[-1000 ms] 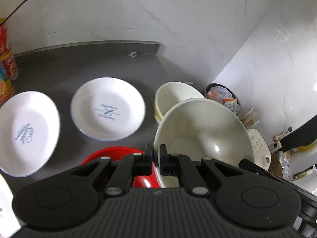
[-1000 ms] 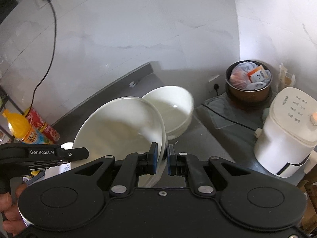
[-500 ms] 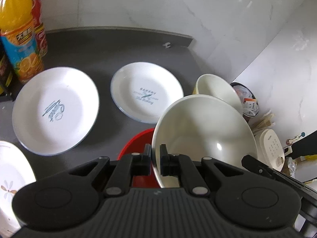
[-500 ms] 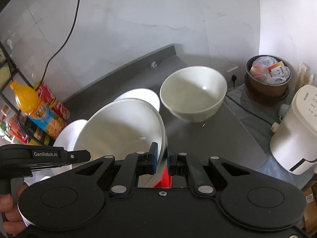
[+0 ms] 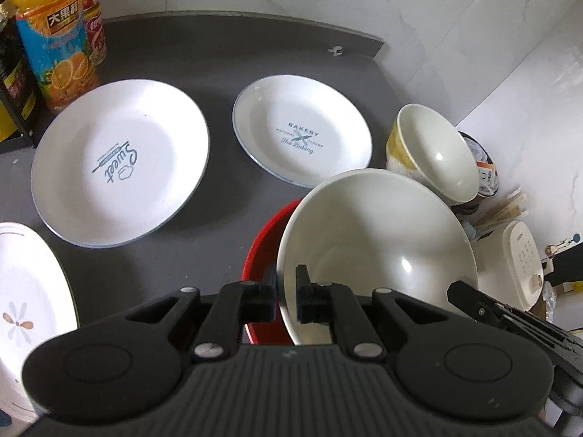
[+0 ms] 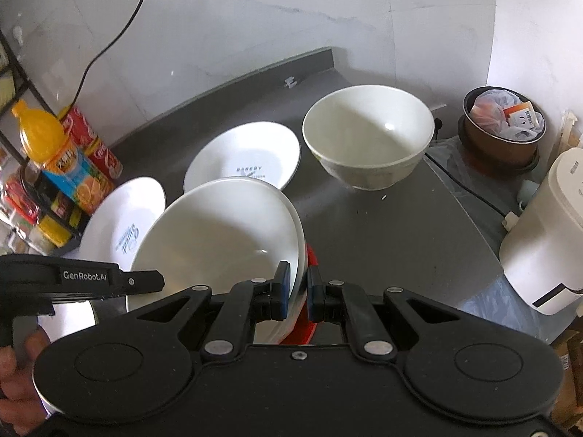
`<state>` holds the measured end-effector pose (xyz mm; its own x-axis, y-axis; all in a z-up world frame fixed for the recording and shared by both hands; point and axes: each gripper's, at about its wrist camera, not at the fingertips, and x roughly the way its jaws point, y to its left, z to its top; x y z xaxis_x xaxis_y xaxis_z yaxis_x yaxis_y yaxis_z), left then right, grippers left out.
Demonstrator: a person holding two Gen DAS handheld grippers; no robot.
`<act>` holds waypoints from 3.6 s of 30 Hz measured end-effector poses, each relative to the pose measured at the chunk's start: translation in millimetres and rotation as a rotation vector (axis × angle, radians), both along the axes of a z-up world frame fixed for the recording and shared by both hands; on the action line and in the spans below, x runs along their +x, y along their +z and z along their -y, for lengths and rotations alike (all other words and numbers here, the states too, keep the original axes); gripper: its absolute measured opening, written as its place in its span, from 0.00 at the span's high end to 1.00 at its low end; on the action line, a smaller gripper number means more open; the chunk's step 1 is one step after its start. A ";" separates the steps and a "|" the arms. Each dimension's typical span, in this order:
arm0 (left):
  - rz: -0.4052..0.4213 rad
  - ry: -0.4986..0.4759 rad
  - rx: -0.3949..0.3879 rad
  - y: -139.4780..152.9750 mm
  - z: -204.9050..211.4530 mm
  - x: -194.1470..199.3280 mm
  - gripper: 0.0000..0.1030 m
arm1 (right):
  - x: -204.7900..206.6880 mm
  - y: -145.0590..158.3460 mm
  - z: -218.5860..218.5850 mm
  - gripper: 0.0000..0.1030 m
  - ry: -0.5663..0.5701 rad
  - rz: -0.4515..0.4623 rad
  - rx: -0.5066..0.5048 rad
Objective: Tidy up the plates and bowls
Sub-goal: 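Lift the cream bowl with both grippers and lower it into the red bowl, then open both grippers and withdraw from the stacked bowls, then close both grippers on the rim of the second cream bowl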
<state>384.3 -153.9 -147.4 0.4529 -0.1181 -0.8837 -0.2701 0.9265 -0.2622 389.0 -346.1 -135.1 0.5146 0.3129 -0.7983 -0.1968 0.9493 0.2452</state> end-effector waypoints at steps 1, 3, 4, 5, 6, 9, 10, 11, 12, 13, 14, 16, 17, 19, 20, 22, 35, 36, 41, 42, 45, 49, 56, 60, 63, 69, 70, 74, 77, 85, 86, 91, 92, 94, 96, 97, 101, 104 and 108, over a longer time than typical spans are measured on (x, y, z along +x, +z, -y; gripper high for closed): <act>-0.002 0.005 0.002 -1.2 -0.7 -0.6 0.93 | 0.0 -1.4 -1.5 0.91 0.008 -0.002 -0.004; -0.006 0.013 0.011 -2.5 -1.3 -2.5 0.93 | 0.0 -3.2 -5.6 0.91 0.029 -0.001 -0.018; -0.008 0.016 0.016 -3.3 -2.2 -3.2 0.92 | 0.0 -4.2 -7.2 0.91 0.038 -0.001 -0.025; -0.011 0.019 0.019 -4.0 -2.7 -3.6 0.92 | -0.2 -5.8 -9.2 0.91 0.046 -0.001 -0.032; -0.015 0.020 0.021 -4.9 -3.4 -3.6 0.92 | -0.1 -7.6 -10.2 0.91 0.049 -0.005 -0.035; -0.011 0.022 0.026 -5.6 -3.8 -4.9 0.92 | 0.3 -12.4 -11.9 0.91 0.053 -0.015 -0.045; -0.008 0.022 0.027 -5.4 -3.4 -4.6 0.92 | 0.4 -13.8 -11.2 0.91 0.056 -0.017 -0.049; -0.008 0.022 0.027 -5.6 -3.1 -4.4 0.92 | 0.2 -15.2 -11.2 0.91 0.058 -0.020 -0.052; -0.008 0.021 0.026 -6.0 -3.0 -4.3 0.92 | -0.1 -16.3 -11.2 0.91 0.061 -0.020 -0.058; -0.011 0.019 0.023 -7.0 -2.5 -4.0 0.92 | -0.6 -16.9 -11.4 0.92 0.063 -0.016 -0.065; -0.024 0.018 0.018 -8.9 -2.5 -3.7 0.92 | -1.1 -17.4 -11.6 0.92 0.067 -0.012 -0.073; -0.032 0.022 0.008 -12.4 -2.1 -4.9 0.92 | -2.0 -17.8 -12.5 0.92 0.072 0.002 -0.084; -0.032 0.021 0.006 -14.0 -1.7 -5.6 0.92 | -1.9 -17.7 -13.1 0.92 0.074 0.007 -0.090; -0.040 0.019 0.002 -17.1 -0.2 -6.2 0.92 | -0.6 -17.5 -14.4 0.93 0.076 0.015 -0.106; -0.047 0.017 0.001 -18.2 0.4 -5.7 0.92 | 0.2 -17.5 -14.8 0.93 0.078 0.018 -0.114; -0.062 0.012 0.006 -18.8 2.0 -4.1 0.92 | 1.3 -17.3 -16.5 0.93 0.081 0.019 -0.128; 0.001 0.022 -0.014 13.7 -3.6 -7.4 0.52 | 4.1 -17.8 -19.4 0.89 0.069 0.015 -0.122; 0.013 0.021 -0.007 16.9 -4.4 -6.9 0.49 | 4.8 -17.0 -18.4 0.88 0.065 0.010 -0.110; 0.039 0.009 0.025 25.8 -3.2 -0.9 0.45 | 7.3 -3.4 -9.2 0.86 0.029 0.039 -0.048; 0.043 0.007 0.028 26.4 -2.3 0.7 0.44 | 8.7 -1.9 -7.4 0.85 0.024 0.041 -0.040; 0.055 0.005 0.037 28.6 1.1 6.0 0.39 | 13.2 2.1 -1.6 0.77 0.004 0.053 -0.022; 0.077 -0.003 0.062 30.0 6.7 13.2 0.34 | 20.6 4.8 9.5 0.74 -0.032 0.062 0.003; 0.086 -0.025 0.068 27.2 20.1 34.7 0.33 | 37.4 2.4 32.0 0.68 -0.100 0.068 0.030; 0.086 -0.039 0.069 23.4 30.7 50.4 0.33 | 50.6 1.2 42.8 0.67 -0.104 0.078 0.031; 0.095 -0.047 0.075 22.5 40.1 64.3 0.33 | 60.7 0.4 49.4 0.61 -0.110 0.087 0.034; 0.109 -0.062 0.077 16.5 59.4 95.6 0.33 | 87.0 -9.7 64.2 0.61 -0.138 0.074 0.050; 0.111 -0.065 0.078 14.6 62.5 100.5 0.33 | 91.6 -12.0 66.4 0.61 -0.142 0.073 0.051; 0.110 -0.070 0.093 6.9 76.3 119.7 0.33 | 107.2 -20.9 74.5 0.61 -0.155 0.062 0.062; 0.108 -0.079 0.089 -0.3 84.3 133.4 0.33 | 117.2 -28.5 80.3 0.61 -0.164 0.049 0.073; 0.081 -0.043 0.067 -16.1 88.5 165.0 0.37 | 138.7 -44.7 91.5 0.62 -0.174 0.019 0.096; 0.080 -0.043 0.065 -17.6 89.4 167.9 0.37 | 140.9 -46.5 92.4 0.62 -0.175 0.013 0.097; 0.051 -0.049 0.031 -29.7 92.7 179.6 0.51 | 148.5 -53.9 93.5 0.64 -0.170 -0.005 0.103; 0.046 -0.049 0.024 -32.4 93.4 183.5 0.53 | 149.2 -55.2 93.4 0.64 -0.171 -0.012 0.106; 0.032 -0.044 0.026 -38.5 94.3 187.6 0.59 | 149.6 -56.6 93.0 0.64 -0.169 -0.016 0.111; 0.026 -0.051 0.017 -44.3 96.5 189.7 0.63 | 150.3 -59.2 91.7 0.64 -0.161 -0.019 0.108; 0.028 -0.062 0.015 -47.0 98.0 190.5 0.68 | 150.5 -61.2 91.2 0.69 -0.156 -0.022 0.106; 0.023 -0.094 -0.001 -53.5 102.8 189.3 0.90 | 149.8 -61.1 88.4 0.79 -0.133 -0.014 0.108; 0.023 -0.100 0.015 -47.6 106.4 185.6 0.91 | 144.9 -56.0 86.8 0.80 -0.137 0.000 0.103; 0.047 -0.112 0.011 -38.9 102.7 178.0 0.90 | 135.8 -48.1 87.6 0.80 -0.131 0.027 0.105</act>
